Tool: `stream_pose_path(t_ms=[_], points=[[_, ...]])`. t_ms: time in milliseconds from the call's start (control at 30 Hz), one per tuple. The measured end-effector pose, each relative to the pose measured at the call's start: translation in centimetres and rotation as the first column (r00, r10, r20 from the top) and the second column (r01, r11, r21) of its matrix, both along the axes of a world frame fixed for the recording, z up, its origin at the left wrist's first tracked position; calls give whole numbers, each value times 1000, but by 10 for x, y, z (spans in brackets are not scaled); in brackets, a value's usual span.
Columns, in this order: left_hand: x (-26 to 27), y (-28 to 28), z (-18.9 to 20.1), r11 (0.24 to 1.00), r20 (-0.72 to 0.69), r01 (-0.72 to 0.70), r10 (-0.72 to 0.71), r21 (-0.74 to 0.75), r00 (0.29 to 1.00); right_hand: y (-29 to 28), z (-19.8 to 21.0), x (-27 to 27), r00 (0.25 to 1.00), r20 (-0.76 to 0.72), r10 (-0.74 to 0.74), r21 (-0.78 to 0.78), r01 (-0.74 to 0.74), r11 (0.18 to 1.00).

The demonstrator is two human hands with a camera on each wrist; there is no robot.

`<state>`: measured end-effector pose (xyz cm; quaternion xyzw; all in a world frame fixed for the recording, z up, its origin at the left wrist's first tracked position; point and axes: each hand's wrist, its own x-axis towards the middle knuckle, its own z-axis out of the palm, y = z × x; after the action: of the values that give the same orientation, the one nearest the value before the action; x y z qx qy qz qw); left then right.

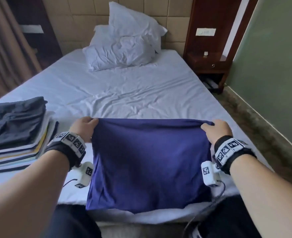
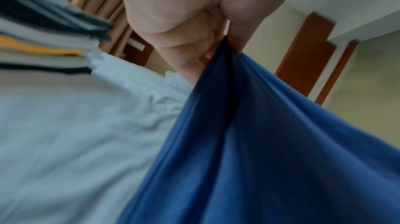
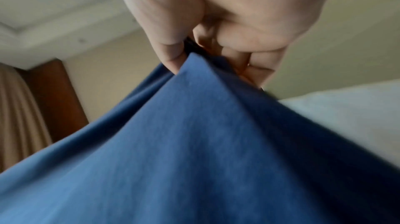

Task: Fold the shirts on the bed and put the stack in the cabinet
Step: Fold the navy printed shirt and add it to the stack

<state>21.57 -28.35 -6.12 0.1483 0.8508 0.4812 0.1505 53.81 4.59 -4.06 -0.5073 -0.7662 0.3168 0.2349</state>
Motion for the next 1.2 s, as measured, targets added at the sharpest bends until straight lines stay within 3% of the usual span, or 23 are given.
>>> stream_pose_path(t_ms=[67,167,433,533,733,867,1000,1100,1200], points=[[-10,10,-33,997,90,-31,37,-65,995,14,-31,-7,993,114,18,-50,-13,999],[-31,28,-60,980,48,-34,44,-194,998,35,-57,-25,984,173,37,-73,-25,997],[-73,68,-85,909,-34,-37,25,-416,999,80,-91,-69,933,356,58,-114,-18,993],[-76,69,-89,883,16,-24,35,-469,999,82,-94,-73,914,402,56,-149,5,989],[-65,63,-77,949,114,-51,90,-310,989,59,-69,-68,931,359,65,-130,-19,991],[-41,51,-61,959,58,-65,84,-275,995,40,-62,-46,929,350,119,-115,-84,990],[-20,45,-57,986,238,36,4,-161,971,27,-69,-26,954,230,190,-171,-153,973],[-14,45,-58,996,287,62,-42,-60,957,22,-77,-21,964,141,224,-243,-186,952],[-13,45,-60,999,431,-8,-13,47,902,27,-87,-25,988,-18,151,-379,-147,914]])
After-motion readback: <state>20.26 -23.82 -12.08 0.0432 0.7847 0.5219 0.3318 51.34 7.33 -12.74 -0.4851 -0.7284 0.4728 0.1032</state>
